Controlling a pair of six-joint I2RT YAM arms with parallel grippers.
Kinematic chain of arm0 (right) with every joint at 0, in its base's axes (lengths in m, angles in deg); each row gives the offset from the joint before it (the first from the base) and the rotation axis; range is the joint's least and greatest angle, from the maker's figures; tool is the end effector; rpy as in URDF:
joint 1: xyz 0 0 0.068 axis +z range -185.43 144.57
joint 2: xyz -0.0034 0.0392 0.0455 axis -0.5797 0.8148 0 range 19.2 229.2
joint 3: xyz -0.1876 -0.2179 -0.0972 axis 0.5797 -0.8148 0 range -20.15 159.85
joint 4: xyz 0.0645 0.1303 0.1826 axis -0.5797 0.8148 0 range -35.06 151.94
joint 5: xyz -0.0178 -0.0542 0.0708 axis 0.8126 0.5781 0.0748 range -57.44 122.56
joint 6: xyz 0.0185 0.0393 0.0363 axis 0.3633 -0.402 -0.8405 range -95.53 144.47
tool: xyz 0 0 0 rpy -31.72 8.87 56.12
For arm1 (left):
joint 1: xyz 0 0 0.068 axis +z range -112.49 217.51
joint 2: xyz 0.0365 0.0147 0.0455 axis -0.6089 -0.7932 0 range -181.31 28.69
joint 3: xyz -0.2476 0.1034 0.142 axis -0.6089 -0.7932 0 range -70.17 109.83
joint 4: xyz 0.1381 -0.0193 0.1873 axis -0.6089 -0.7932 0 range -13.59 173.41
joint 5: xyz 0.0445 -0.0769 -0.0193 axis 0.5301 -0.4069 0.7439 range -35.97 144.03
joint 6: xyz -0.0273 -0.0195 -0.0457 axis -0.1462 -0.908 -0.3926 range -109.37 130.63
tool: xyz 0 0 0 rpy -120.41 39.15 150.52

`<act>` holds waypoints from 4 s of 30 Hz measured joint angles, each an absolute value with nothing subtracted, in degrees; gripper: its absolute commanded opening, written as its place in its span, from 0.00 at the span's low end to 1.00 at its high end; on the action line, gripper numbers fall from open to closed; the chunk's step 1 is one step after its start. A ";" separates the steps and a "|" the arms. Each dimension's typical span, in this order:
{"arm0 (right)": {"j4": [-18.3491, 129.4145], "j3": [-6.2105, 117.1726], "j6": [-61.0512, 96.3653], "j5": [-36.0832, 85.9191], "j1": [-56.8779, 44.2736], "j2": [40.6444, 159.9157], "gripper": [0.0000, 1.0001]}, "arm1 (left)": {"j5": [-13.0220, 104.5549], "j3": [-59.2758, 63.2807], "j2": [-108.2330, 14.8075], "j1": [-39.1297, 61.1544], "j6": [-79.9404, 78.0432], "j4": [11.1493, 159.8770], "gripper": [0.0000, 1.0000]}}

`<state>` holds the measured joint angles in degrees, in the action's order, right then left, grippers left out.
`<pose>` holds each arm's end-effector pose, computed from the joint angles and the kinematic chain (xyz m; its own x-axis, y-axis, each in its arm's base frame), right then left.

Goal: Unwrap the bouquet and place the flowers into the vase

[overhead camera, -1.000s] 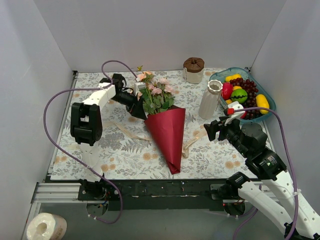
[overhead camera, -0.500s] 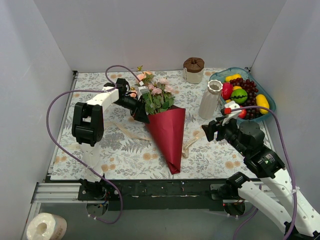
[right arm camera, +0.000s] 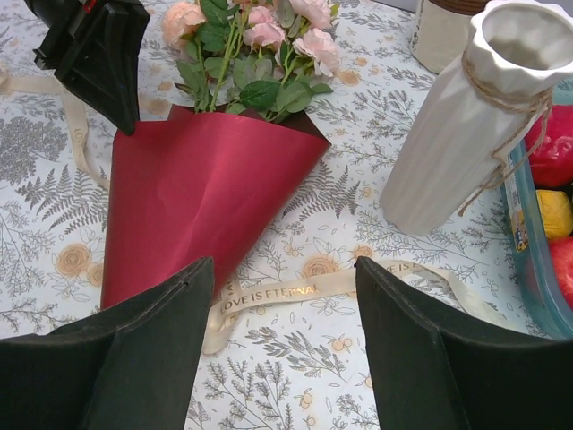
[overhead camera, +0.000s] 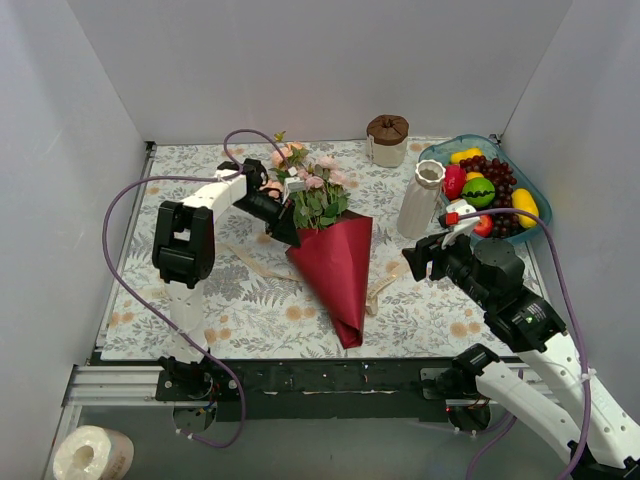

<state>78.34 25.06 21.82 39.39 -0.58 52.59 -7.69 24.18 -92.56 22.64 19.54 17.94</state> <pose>0.0701 0.0431 0.3562 -0.1863 -0.0739 -0.9797 -0.4637 0.8857 0.0214 0.3664 -0.1334 0.2298 -0.9406 0.3257 -0.0953 0.2348 0.4219 -0.8757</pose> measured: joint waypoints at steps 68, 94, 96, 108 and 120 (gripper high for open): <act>80.35 26.87 23.19 36.55 -0.58 46.86 0.92 | 12.97 46.12 -104.21 3.05 0.76 32.62 0.98; 81.15 25.69 22.71 35.59 -0.58 45.05 0.89 | 14.46 51.15 -109.19 2.07 7.30 22.88 0.00; 81.13 25.69 22.69 35.59 -0.58 45.07 0.89 | 14.35 51.06 -108.64 2.07 7.30 22.51 0.00; 80.67 25.74 22.06 35.17 -0.58 47.19 0.89 | 13.28 50.06 -96.16 3.03 8.54 19.82 0.00; 78.03 26.81 21.40 33.77 -0.58 49.96 0.91 | 11.26 23.63 -71.23 20.80 14.10 17.41 0.08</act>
<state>78.03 26.81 21.40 33.77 -0.58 49.96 11.26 23.63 -71.23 20.80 14.10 17.41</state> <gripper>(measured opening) 0.901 0.025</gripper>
